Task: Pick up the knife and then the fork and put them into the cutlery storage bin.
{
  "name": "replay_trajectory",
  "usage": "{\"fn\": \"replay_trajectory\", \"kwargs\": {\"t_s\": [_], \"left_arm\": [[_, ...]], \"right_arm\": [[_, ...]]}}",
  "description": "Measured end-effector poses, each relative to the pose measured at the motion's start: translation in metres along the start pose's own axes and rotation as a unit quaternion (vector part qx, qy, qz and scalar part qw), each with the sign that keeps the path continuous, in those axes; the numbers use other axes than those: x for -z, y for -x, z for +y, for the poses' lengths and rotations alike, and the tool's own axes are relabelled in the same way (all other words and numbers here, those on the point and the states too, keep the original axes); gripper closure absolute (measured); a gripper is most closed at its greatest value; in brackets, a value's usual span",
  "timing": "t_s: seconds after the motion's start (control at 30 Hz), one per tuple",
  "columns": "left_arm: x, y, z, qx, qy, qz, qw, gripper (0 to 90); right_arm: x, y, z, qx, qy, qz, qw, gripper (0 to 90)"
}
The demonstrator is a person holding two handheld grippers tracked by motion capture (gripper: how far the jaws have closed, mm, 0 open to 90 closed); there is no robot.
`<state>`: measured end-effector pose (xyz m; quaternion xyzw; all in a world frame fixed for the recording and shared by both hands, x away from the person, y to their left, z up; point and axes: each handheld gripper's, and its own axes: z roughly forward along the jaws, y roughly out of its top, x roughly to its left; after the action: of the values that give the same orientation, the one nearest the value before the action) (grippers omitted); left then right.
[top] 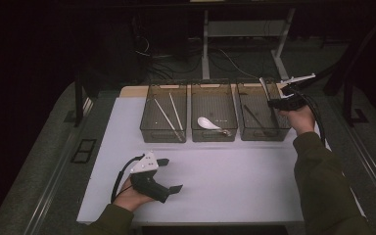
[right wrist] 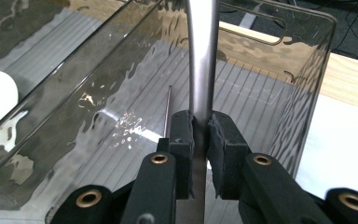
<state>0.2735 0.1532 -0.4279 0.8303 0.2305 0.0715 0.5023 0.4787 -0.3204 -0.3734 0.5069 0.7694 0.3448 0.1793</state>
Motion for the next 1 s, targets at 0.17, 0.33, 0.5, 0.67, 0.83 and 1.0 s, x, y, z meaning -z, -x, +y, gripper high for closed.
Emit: {"fn": "replay_trajectory", "kwargs": {"t_s": [0.17,0.33,0.5,0.67,0.83,1.0], "left_arm": [[0.000,0.000,0.000,0.000,0.000,0.000,1.0000,0.0],[0.000,0.000,0.000,-0.002,-0.001,-0.002,1.0000,0.0],[0.000,0.000,0.000,-0.003,-0.001,-0.002,1.0000,0.0],[0.000,0.001,0.001,-0.002,0.001,-0.003,1.0000,0.0],[0.000,0.001,0.001,-0.002,0.000,-0.003,1.0000,0.0],[-0.001,0.001,0.001,-0.003,-0.001,-0.003,1.0000,0.0]], "right_arm": [[-0.009,-0.002,0.001,0.002,-0.008,-0.001,1.0000,79.6],[-0.020,-0.006,0.003,0.006,-0.023,-0.008,0.9997,79.3],[-0.028,-0.008,0.005,0.003,-0.034,-0.014,0.9993,89.5],[-0.027,-0.008,0.007,0.000,-0.040,-0.030,0.9988,89.5],[-0.027,-0.008,0.007,-0.005,-0.040,-0.015,0.9991,85.8],[-0.025,-0.010,0.006,-0.015,-0.029,0.005,0.9995,71.1]]}}
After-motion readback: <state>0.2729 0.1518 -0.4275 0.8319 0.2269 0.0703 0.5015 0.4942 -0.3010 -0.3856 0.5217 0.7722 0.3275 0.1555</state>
